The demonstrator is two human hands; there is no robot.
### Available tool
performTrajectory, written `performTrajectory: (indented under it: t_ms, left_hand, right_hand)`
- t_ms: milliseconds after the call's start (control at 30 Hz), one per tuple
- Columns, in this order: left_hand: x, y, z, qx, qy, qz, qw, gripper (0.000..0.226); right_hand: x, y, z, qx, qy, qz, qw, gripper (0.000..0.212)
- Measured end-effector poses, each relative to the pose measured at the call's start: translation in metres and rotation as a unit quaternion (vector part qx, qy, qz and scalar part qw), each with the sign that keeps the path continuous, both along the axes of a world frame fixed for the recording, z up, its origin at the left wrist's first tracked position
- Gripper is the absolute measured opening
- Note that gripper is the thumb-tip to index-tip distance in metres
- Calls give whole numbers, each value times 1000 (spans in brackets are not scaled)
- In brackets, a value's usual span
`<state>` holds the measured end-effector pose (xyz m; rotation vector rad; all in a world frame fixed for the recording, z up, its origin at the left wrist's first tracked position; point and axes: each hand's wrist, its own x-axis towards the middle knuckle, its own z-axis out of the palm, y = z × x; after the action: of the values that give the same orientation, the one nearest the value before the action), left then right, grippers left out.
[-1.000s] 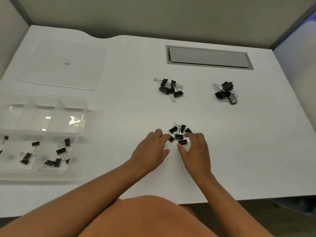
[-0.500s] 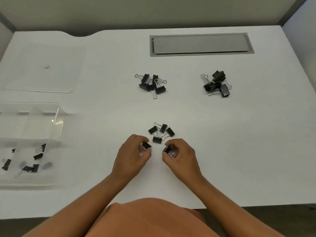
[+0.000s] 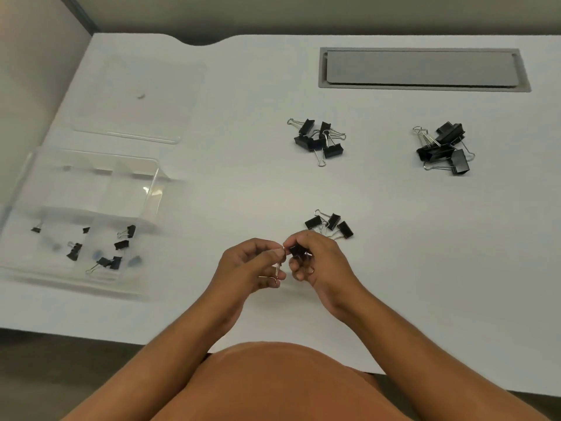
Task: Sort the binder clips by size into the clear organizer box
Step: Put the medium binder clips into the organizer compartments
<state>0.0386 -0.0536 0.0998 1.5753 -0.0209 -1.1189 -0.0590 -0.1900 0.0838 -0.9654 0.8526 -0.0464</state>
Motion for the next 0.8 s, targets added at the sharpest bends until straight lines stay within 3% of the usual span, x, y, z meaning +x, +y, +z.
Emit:
performTrajectory:
  t_ms: [200,300,433,567,700,800]
  left_hand:
    - [46,43,14,-17,28,27,999,11]
    - [80,79,24,-26,-4,38,999,7]
    - [139,140,36,23,-160,47,986,9]
    - [217,206,40,93,-317,88,940,12]
    - [302,241,27,162,-421,138,882,12]
    - [343,244,9,194,-467,103,856,13]
  right_hand:
    - [51,38,17,14,-6,10,1000,22]
    - [82,68,26,7,8,14,1000,22]
    - [123,121,34,4,26,42,999,22]
    - [163,171,34,9,37,74,997,23]
    - [192,200,37,1,33,102,994,25]
    - [203,209,40,6,35,120,992,28]
